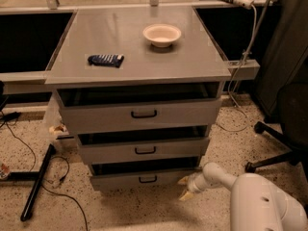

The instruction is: Close bottom drawer

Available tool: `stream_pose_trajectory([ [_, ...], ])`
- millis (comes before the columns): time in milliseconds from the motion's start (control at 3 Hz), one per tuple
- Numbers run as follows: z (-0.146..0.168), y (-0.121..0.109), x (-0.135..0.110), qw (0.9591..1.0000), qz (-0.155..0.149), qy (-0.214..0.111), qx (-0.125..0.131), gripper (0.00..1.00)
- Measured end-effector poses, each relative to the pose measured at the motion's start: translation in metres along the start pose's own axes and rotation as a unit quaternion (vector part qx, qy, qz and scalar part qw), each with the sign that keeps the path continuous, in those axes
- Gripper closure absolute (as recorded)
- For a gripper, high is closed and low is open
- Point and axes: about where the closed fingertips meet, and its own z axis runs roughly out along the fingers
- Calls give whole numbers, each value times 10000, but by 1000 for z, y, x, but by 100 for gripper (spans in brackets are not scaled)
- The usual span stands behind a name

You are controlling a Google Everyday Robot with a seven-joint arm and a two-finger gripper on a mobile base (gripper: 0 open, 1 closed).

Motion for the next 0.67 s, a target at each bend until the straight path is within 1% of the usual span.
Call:
stream_pose_trajectory([
  [333,-13,-22,-26,9994,-254,0,215,0],
  [667,-13,-22,-26,9994,-254,0,215,0],
])
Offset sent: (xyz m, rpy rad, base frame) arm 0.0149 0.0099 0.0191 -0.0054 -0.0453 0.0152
